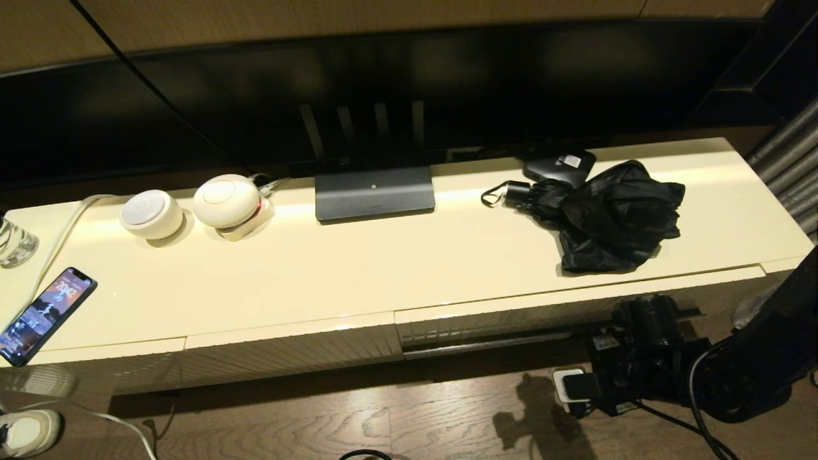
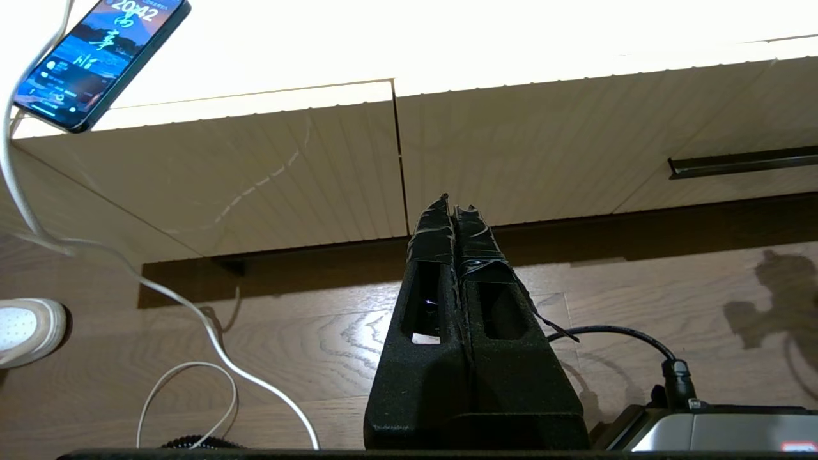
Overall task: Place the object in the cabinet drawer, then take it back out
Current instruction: Open the drawer
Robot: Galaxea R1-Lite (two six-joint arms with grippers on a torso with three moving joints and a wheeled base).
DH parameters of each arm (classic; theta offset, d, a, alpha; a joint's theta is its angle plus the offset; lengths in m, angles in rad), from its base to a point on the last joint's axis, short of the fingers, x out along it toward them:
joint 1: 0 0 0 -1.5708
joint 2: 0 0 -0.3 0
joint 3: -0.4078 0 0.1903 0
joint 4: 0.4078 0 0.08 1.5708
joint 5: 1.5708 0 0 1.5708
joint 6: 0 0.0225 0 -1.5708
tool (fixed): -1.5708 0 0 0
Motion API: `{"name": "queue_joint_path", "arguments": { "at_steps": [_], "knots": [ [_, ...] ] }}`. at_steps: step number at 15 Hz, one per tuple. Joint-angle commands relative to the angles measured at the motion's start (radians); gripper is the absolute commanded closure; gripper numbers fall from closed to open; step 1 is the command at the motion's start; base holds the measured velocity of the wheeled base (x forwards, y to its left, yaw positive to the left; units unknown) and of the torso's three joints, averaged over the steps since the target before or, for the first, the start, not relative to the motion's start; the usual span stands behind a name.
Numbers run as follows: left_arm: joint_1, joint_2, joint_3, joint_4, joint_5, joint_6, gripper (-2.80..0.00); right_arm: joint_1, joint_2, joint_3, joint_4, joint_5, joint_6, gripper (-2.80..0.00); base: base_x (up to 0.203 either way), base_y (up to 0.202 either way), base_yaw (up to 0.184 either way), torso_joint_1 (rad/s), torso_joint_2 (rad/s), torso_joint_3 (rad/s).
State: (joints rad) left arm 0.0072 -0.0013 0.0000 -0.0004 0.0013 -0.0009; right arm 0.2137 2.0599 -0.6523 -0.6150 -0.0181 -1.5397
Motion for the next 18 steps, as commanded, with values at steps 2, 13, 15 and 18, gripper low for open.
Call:
{"name": "queue_joint_path", "arguments": {
  "at_steps": [2,13,15,18],
  "knots": [
    [0.000,0.001,0.003,0.000,0.000,-0.001,0.00,-0.016,0.033,-0.029,-0.022,0.001,-0.041,-2.80,0.000,0.000,0.000,0.000,0.00,0.000],
    [0.000,0.001,0.003,-0.001,0.000,-0.001,0.00,-0.025,0.079,-0.058,-0.025,0.004,-0.048,-2.80,0.000,0.000,0.000,0.000,0.00,0.000],
    [0.000,0.001,0.003,0.000,0.000,-0.001,0.00,-0.025,0.088,-0.057,-0.025,0.004,-0.048,-2.80,0.000,0.000,0.000,0.000,0.00,0.000],
    [0.000,0.001,0.003,0.000,0.000,-0.001,0.00,-0.024,0.085,-0.048,-0.025,0.006,-0.045,-2.80,0.000,0.000,0.000,0.000,0.00,0.000]
  ]
}}
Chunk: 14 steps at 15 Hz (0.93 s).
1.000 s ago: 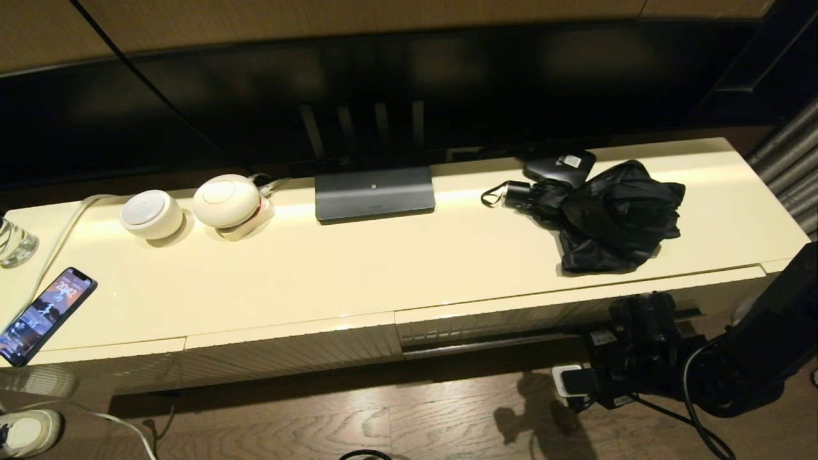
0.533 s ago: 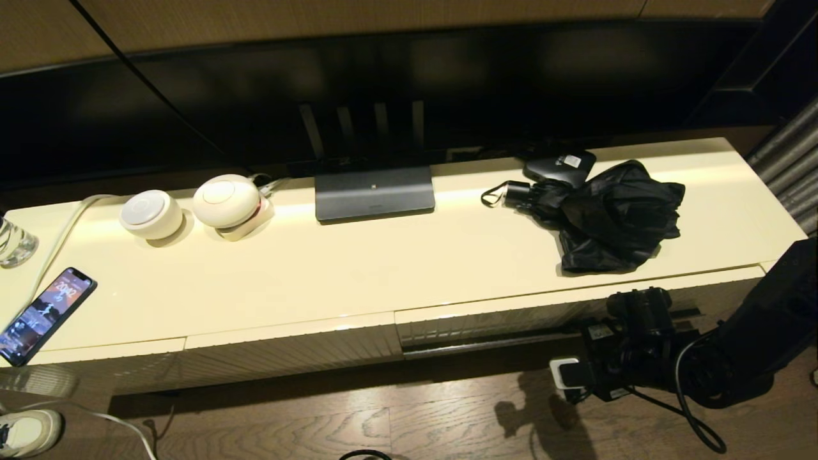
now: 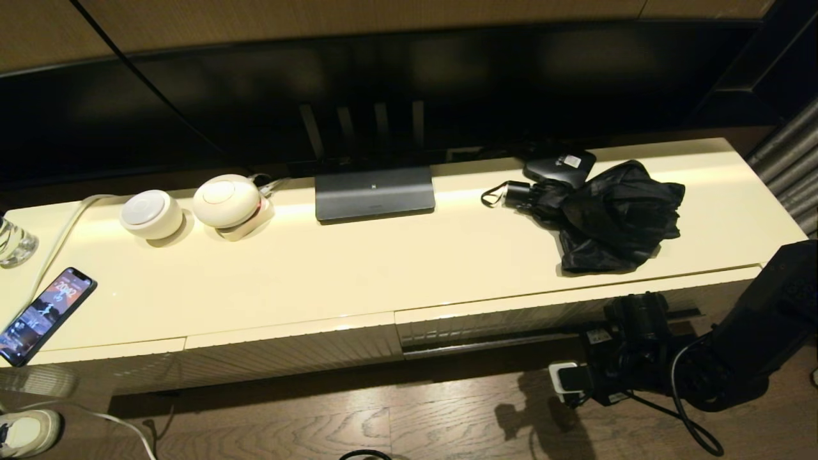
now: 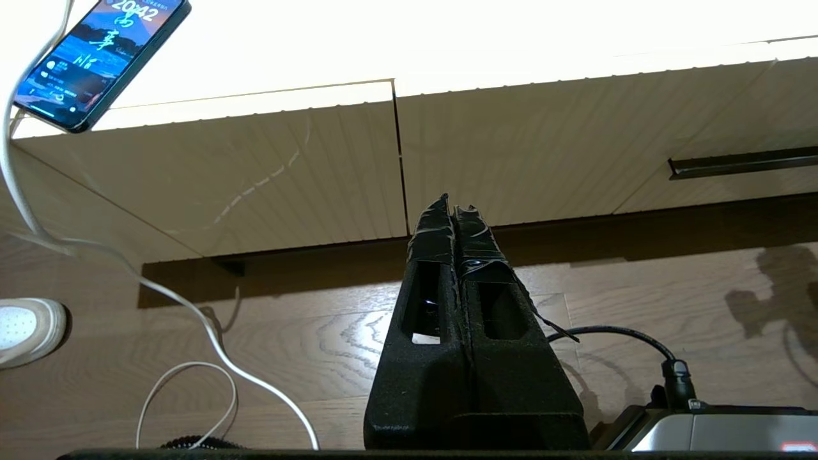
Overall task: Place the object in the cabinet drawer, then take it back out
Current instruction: Open the drawer
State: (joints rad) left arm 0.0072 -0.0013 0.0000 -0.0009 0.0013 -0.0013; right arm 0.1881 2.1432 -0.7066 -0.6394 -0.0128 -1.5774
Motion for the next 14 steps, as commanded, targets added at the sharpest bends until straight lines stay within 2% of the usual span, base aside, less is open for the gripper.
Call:
{"name": "queue_joint_path", "arguments": {
  "at_steps": [1,14],
  "knots": [
    [0.000,0.001,0.003,-0.001,0.000,0.000,0.00,0.004,-0.009,0.019,0.001,0.000,-0.006,-2.80,0.000,0.000,0.000,0.000,0.00,0.000],
    [0.000,0.001,0.003,-0.001,0.000,0.000,0.00,0.020,-0.077,0.189,0.019,0.004,-0.003,-2.80,0.000,0.000,0.000,0.000,0.00,0.000]
  ]
}}
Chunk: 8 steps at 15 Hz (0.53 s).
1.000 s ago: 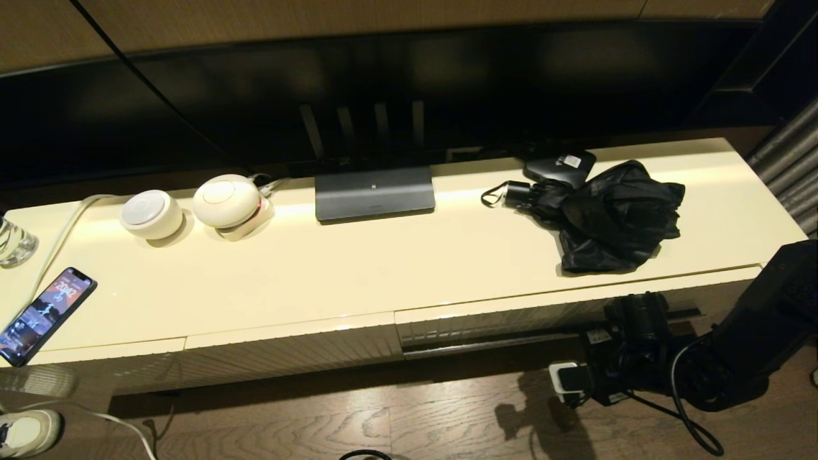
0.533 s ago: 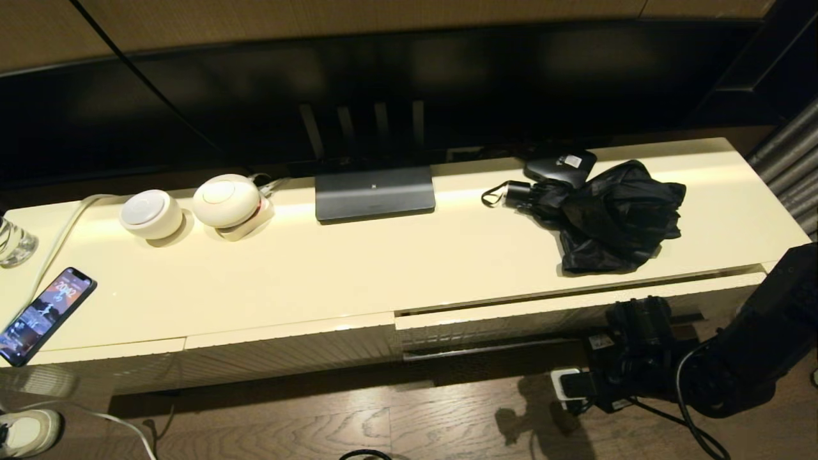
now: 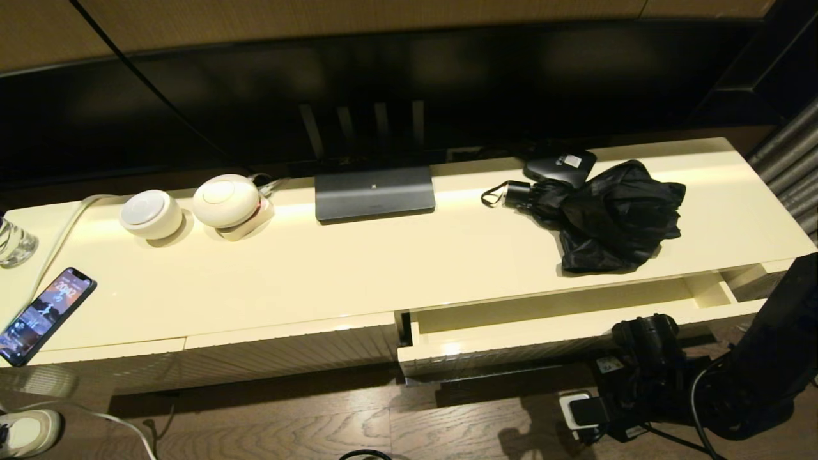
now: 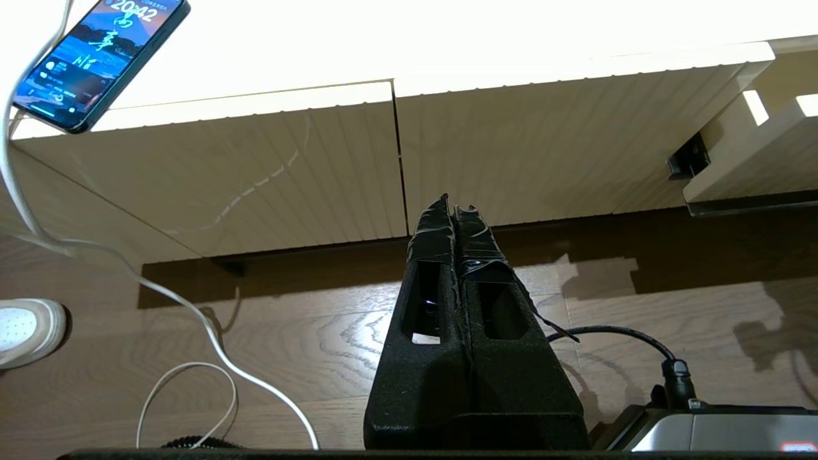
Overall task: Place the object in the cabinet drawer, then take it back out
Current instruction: Open the drawer
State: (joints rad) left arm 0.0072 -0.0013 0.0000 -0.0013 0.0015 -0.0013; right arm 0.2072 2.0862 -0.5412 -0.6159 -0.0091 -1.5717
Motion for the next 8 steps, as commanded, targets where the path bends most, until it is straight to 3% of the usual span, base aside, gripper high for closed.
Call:
{"name": "queue_joint_path", "arguments": {
  "at_steps": [1,8],
  "knots": [
    [0.000,0.001,0.003,0.000,0.000,0.000,0.00,0.001,-0.027,0.042,-0.007,0.003,-0.008,-2.80,0.000,0.000,0.000,0.000,0.00,0.000],
    [0.000,0.001,0.003,0.000,0.000,0.000,0.00,0.008,-0.131,0.127,-0.005,0.025,-0.008,-2.80,0.000,0.000,0.000,0.000,0.00,0.000]
  ]
}}
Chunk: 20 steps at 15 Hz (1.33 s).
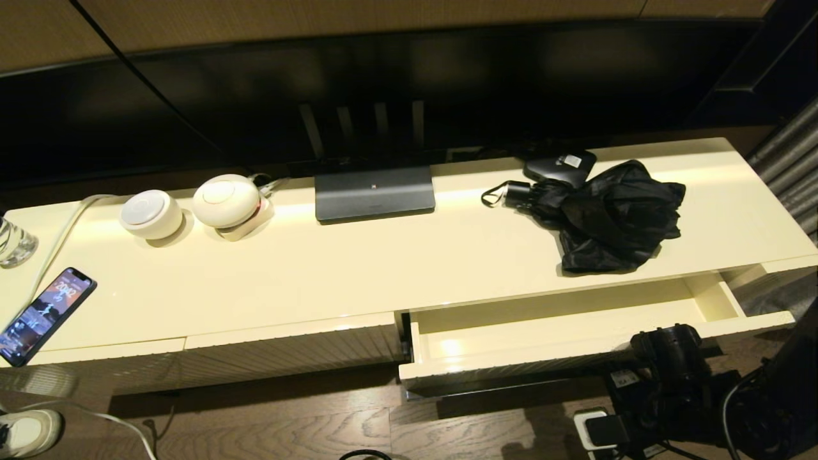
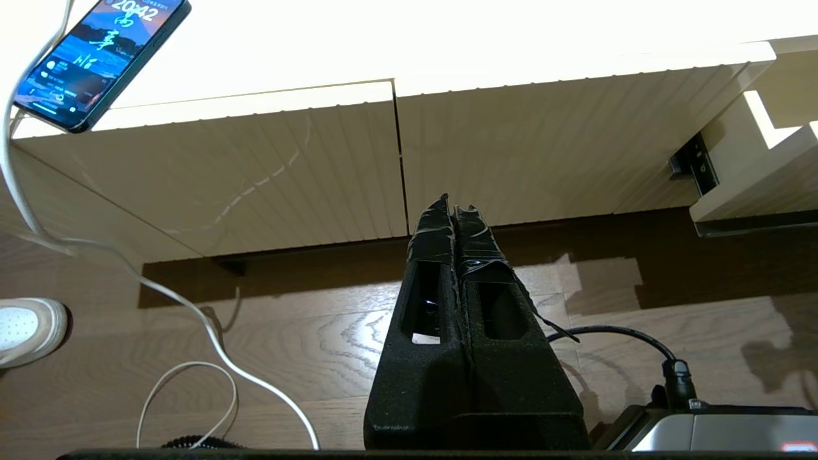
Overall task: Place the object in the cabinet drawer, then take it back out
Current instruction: Open the drawer
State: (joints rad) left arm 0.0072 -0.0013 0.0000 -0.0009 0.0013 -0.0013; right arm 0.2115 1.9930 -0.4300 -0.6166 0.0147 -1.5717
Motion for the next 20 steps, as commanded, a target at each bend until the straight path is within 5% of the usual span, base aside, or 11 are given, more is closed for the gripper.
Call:
{"name": "queue_joint_path", "arguments": {
  "at_steps": [1,8,13,15,17,20],
  "knots": [
    [0.000,0.001,0.003,-0.001,0.000,0.000,0.00,0.003,-0.056,0.025,-0.005,0.007,-0.009,-2.80,0.000,0.000,0.000,0.000,0.00,0.000],
    [0.000,0.001,0.003,-0.001,0.000,0.000,0.00,0.003,-0.252,0.075,0.069,0.019,-0.006,-2.80,0.000,0.000,0.000,0.000,0.00,0.000],
    [0.000,0.001,0.003,0.000,0.000,0.000,0.00,-0.033,-0.558,0.112,0.286,0.040,-0.003,-2.80,0.000,0.000,0.000,0.000,0.00,0.000],
    [0.000,0.001,0.003,-0.001,0.000,0.000,0.00,-0.061,-0.730,0.098,0.482,0.050,0.010,-2.80,0.000,0.000,0.000,0.000,0.00,0.000],
    [0.000,0.001,0.003,-0.001,0.000,0.000,0.00,-0.065,-0.898,0.039,0.828,0.064,0.094,-2.80,0.000,0.000,0.000,0.000,0.00,0.000],
    [0.000,0.001,0.003,0.000,0.000,0.000,0.00,-0.044,-1.022,-0.157,1.246,0.102,0.394,-2.80,0.000,0.000,0.000,0.000,0.00,0.000]
  ]
}}
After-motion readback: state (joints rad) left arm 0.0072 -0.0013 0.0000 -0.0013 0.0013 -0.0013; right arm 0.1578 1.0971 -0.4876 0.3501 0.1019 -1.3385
